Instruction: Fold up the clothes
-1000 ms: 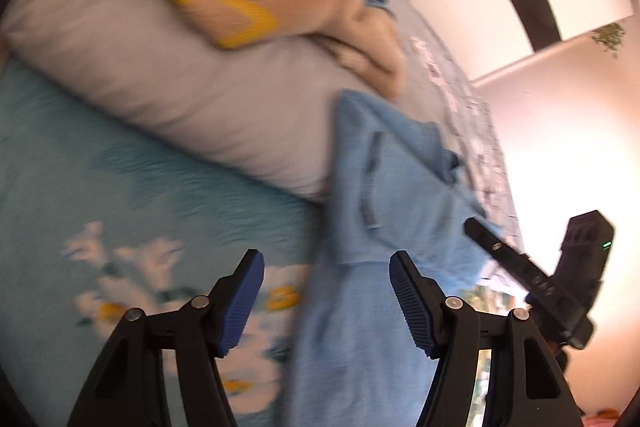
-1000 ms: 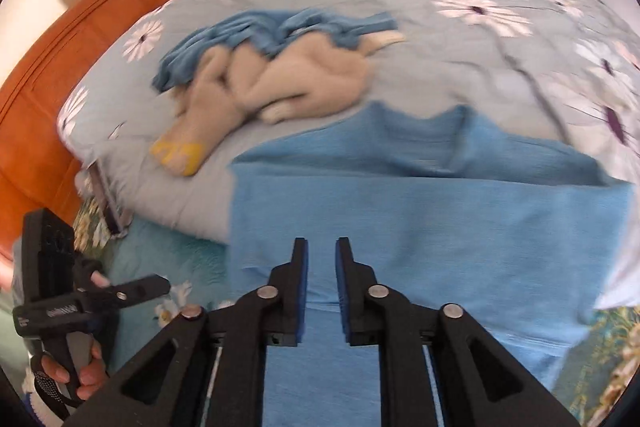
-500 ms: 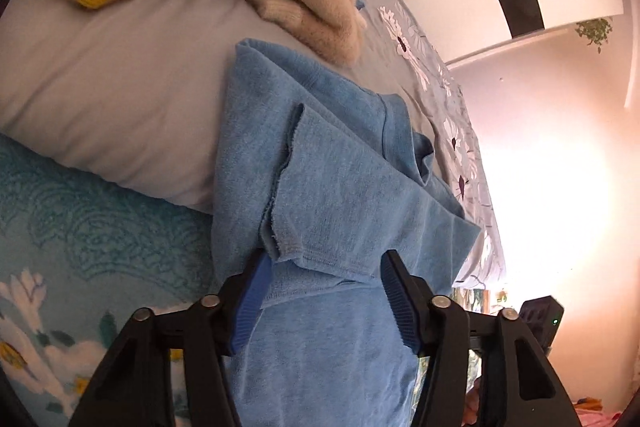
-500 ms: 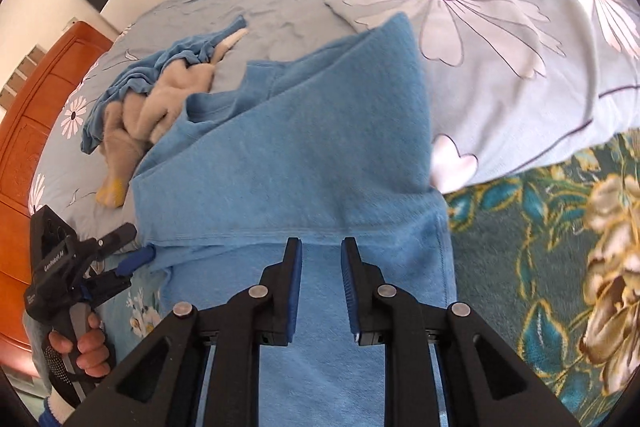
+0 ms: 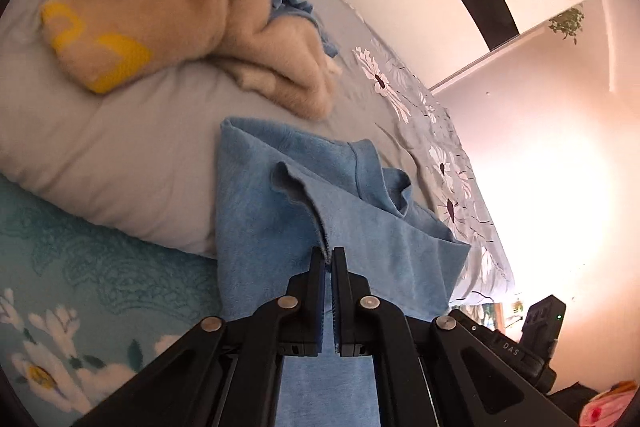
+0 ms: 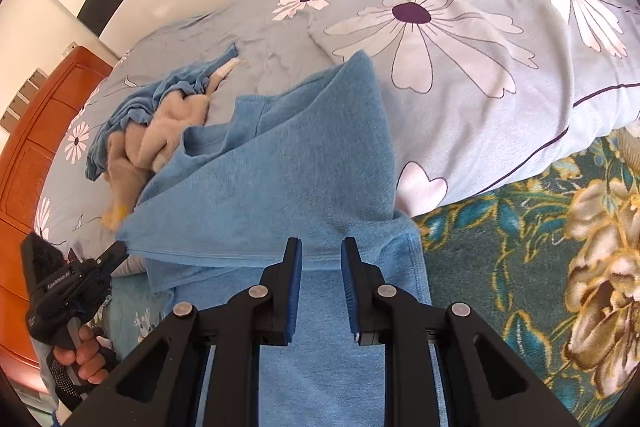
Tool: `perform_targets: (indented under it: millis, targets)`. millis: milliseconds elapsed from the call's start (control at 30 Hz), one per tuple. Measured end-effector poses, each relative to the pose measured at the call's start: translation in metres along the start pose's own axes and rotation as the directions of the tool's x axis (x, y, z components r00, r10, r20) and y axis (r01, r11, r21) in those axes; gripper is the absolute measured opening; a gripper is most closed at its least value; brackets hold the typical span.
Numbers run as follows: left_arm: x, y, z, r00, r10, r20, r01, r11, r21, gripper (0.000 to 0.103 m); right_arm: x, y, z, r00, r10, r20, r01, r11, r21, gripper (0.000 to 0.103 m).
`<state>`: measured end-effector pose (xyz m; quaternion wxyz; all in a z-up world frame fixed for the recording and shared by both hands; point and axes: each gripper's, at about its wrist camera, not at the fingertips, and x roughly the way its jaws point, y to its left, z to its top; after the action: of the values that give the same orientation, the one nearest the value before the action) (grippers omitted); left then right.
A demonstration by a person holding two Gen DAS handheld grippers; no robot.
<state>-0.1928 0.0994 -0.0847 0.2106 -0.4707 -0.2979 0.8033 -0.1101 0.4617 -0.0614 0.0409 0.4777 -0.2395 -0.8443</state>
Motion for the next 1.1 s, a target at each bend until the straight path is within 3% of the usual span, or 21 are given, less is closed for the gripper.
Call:
perform_targets:
  millis: [233, 300, 567, 633, 667, 833, 933, 1100]
  targets:
    - [0.015, 0.04, -0.014, 0.995, 0.048, -0.084, -0.055, 0.996, -0.074, 0.003, 0.003, -0.009, 0.034, 0.997, -0.055, 0.057, 0.054, 0.998, 0.021, 0.022]
    - [0.015, 0.041, -0.014, 0.995, 0.051, -0.086, -0.057, 0.996, -0.069, 0.003, 0.006, -0.012, 0.046, 0.996, -0.056, 0.062, 0.054, 0.998, 0.034, 0.026]
    - [0.02, 0.042, -0.011, 0.994, 0.058, -0.097, -0.065, 0.996, -0.066, 0.004, 0.023, -0.011, 0.081, 0.998, -0.043, 0.045, 0.042, 0.999, 0.031, 0.027]
    - [0.02, 0.04, -0.012, 0.993, 0.06, -0.098, -0.066, 0.996, -0.06, 0.004, 0.026, -0.009, 0.085, 0.998, -0.044, 0.04, 0.043, 0.999, 0.022, 0.018]
    - [0.02, 0.04, -0.012, 0.993, 0.062, -0.097, -0.068, 0.996, -0.057, 0.004, 0.028, -0.009, 0.086, 0.998, -0.047, 0.035, 0.046, 0.999, 0.019, 0.004]
    - [0.02, 0.044, -0.012, 0.992, 0.079, -0.102, -0.085, 0.995, -0.053, 0.004, 0.032, -0.005, 0.101, 0.996, -0.073, 0.046, 0.074, 0.997, -0.007, 0.004]
    - [0.017, 0.051, -0.013, 0.989, 0.091, -0.115, -0.1, 0.992, -0.072, 0.004, 0.051, -0.008, 0.105, 0.992, -0.124, 0.001, 0.124, 0.992, -0.009, 0.004]
    - [0.01, 0.048, -0.007, 0.988, 0.08, -0.133, -0.089, 0.994, -0.061, 0.006, 0.055, -0.012, 0.105, 0.991, -0.128, -0.028, 0.128, 0.991, 0.025, 0.006]
